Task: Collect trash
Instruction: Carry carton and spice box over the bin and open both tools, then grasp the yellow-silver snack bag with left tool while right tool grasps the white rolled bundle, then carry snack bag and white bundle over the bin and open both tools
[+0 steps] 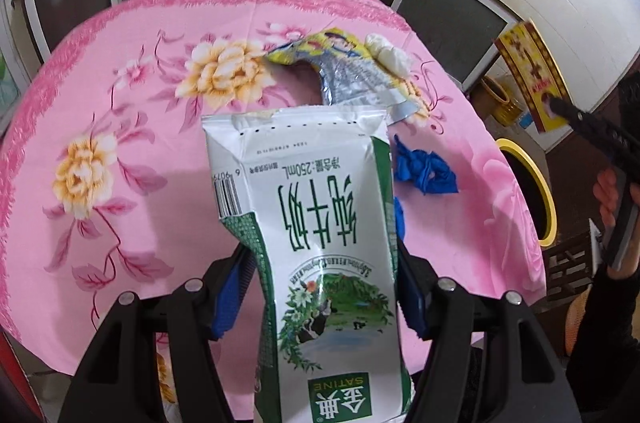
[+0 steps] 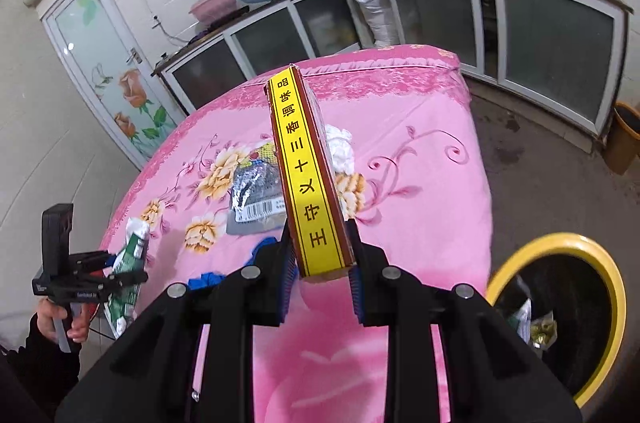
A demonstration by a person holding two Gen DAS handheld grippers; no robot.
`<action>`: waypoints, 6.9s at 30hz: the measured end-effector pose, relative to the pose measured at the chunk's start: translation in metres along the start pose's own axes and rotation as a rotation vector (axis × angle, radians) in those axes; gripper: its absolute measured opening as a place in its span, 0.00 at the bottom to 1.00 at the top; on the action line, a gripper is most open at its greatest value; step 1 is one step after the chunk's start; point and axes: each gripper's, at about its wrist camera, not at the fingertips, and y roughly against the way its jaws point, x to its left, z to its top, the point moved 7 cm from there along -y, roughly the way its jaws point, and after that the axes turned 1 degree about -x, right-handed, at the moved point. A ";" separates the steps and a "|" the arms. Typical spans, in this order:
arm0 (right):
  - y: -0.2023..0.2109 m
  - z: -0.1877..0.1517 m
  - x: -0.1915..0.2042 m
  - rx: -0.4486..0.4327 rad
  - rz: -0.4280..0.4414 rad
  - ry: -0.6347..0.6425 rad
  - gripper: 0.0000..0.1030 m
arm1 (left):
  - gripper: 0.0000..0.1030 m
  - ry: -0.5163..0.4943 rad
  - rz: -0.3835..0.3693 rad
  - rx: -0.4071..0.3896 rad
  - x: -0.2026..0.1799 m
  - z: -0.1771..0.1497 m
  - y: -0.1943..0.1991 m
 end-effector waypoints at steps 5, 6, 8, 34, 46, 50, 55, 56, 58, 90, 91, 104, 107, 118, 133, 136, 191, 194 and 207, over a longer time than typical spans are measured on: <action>0.028 -0.027 -0.028 -0.021 -0.034 -0.058 0.23 | 0.59 -0.045 -0.043 -0.018 -0.037 0.012 -0.003; 0.035 -0.034 -0.034 -0.023 -0.046 -0.071 0.23 | 0.59 -0.062 -0.052 -0.025 -0.049 0.017 -0.005; 0.045 -0.042 -0.045 -0.027 -0.063 -0.092 0.23 | 0.59 -0.087 -0.069 -0.031 -0.068 0.024 -0.008; 0.143 -0.113 -0.189 -0.158 -0.341 -0.356 0.23 | 0.59 -0.376 -0.279 -0.085 -0.332 0.078 -0.073; 0.127 -0.134 -0.223 -0.129 -0.392 -0.434 0.23 | 0.59 -0.404 -0.319 -0.047 -0.382 0.084 -0.113; 0.118 -0.135 -0.232 -0.112 -0.402 -0.449 0.23 | 0.60 -0.409 -0.321 -0.030 -0.394 0.088 -0.126; 0.109 -0.141 -0.241 -0.095 -0.397 -0.471 0.23 | 0.60 -0.417 -0.314 -0.006 -0.409 0.084 -0.142; 0.108 -0.141 -0.244 -0.091 -0.396 -0.475 0.23 | 0.60 -0.417 -0.313 0.000 -0.411 0.083 -0.145; 0.104 -0.141 -0.246 -0.085 -0.397 -0.479 0.23 | 0.60 -0.415 -0.311 0.010 -0.415 0.083 -0.152; 0.112 -0.159 -0.250 -0.095 -0.411 -0.548 0.55 | 0.92 -0.435 -0.257 -0.195 -0.311 0.085 -0.071; 0.110 -0.159 -0.246 -0.095 -0.403 -0.542 0.55 | 0.92 -0.437 -0.246 -0.207 -0.298 0.083 -0.064; 0.049 -0.107 -0.166 -0.032 -0.318 -0.349 0.55 | 0.92 -0.352 -0.052 -0.190 -0.125 0.049 -0.024; 0.027 -0.091 -0.146 -0.011 -0.292 -0.306 0.55 | 0.92 -0.308 -0.004 -0.160 -0.089 0.050 -0.027; -0.049 -0.030 -0.067 0.049 -0.212 -0.081 0.55 | 0.92 -0.126 -0.061 -0.069 -0.014 0.078 -0.064; -0.176 0.056 -0.009 0.161 -0.128 0.066 0.55 | 0.92 -0.040 -0.106 0.023 -0.001 0.115 -0.130; -0.202 0.066 -0.012 0.203 -0.124 0.043 0.55 | 0.92 -0.033 -0.113 0.044 -0.002 0.120 -0.141; -0.078 0.038 -0.024 0.082 -0.050 -0.068 0.22 | 0.13 0.000 -0.221 -0.105 -0.001 0.119 -0.044; -0.065 0.025 -0.030 0.073 -0.054 -0.084 0.22 | 0.13 -0.002 -0.215 -0.116 -0.007 0.111 -0.036; -0.004 -0.035 -0.074 0.022 -0.072 -0.190 0.22 | 0.14 -0.126 -0.247 -0.162 -0.109 0.086 -0.025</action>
